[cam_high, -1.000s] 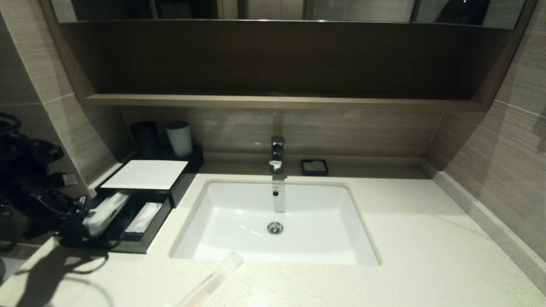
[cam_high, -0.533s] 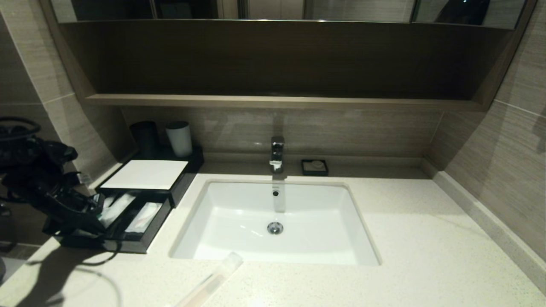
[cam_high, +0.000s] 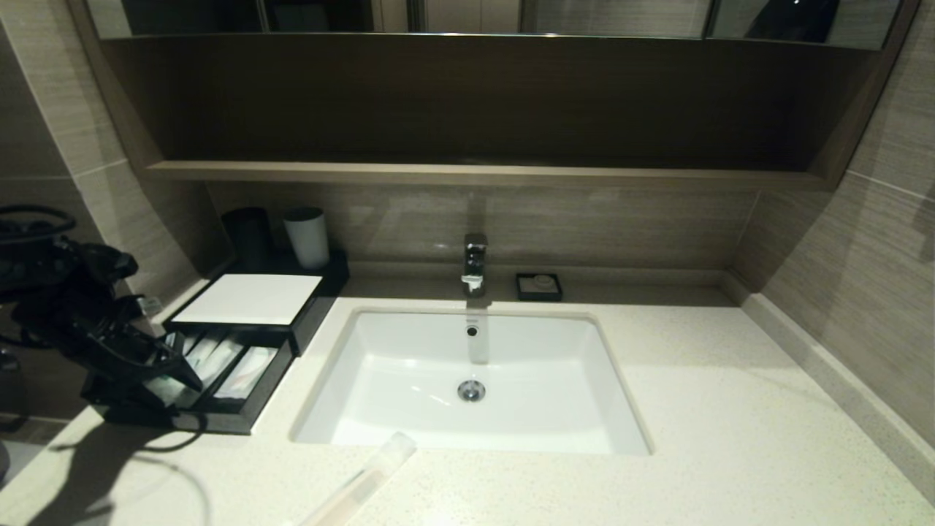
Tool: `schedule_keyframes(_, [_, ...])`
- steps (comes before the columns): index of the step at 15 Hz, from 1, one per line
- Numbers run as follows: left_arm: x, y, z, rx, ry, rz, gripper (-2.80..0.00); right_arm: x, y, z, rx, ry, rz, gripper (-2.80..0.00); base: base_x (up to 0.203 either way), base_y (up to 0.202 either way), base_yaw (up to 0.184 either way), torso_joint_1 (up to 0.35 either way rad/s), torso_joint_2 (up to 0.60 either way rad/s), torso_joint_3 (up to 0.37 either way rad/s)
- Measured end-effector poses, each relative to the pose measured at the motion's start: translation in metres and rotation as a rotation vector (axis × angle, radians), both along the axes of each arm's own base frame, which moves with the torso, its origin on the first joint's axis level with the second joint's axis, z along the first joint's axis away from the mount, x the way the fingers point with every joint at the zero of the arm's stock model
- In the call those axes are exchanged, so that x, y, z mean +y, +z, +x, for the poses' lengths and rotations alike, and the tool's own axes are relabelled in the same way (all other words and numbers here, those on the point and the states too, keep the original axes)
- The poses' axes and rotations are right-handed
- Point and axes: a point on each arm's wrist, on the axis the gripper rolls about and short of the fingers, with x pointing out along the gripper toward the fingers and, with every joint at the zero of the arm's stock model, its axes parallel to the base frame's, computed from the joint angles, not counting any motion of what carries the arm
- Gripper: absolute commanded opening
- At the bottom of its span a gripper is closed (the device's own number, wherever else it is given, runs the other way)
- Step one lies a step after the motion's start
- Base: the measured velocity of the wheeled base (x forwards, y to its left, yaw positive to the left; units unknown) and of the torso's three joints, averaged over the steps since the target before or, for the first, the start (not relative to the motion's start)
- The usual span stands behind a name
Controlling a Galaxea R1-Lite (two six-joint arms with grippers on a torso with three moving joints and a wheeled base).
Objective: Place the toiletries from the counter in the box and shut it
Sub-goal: Place the bathroom toiletry into the drawer, then pick up the bathroom toiletry
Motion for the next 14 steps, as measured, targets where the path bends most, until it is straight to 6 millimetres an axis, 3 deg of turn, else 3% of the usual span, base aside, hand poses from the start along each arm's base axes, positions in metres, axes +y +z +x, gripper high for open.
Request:
schedule_keyframes(3, [-0.003, 0.013, -0.007, -0.024, -0.012, 0.012, 0.00, 0.000, 0.000, 0.000, 0.000, 0.000, 0.000, -2.80, 0.000, 0.000, 0.000, 0.000, 0.00, 0.000])
schedule_keyframes(5, [-0.008, 0.036, -0.022, -0.070, -0.038, 0.037, 0.00, 0.000, 0.000, 0.000, 0.000, 0.000, 0.000, -2.80, 0.000, 0.000, 0.000, 0.000, 0.00, 0.000])
schedule_keyframes(6, [-0.012, 0.046, -0.033, -0.087, -0.058, 0.048, -2.80, 0.000, 0.000, 0.000, 0.001, 0.000, 0.000, -2.80, 0.000, 0.000, 0.000, 0.000, 0.00, 0.000])
schedule_keyframes(11, [-0.061, 0.102, -0.119, -0.082, -0.340, 0.093, -2.80, 0.000, 0.000, 0.000, 0.000, 0.000, 0.000, -2.80, 0.000, 0.000, 0.000, 0.000, 0.00, 0.000])
schedule_keyframes(14, [-0.088, 0.108, -0.162, 0.009, -0.649, 0.058, -2.80, 0.000, 0.000, 0.000, 0.001, 0.000, 0.000, -2.80, 0.000, 0.000, 0.000, 0.000, 0.00, 0.000])
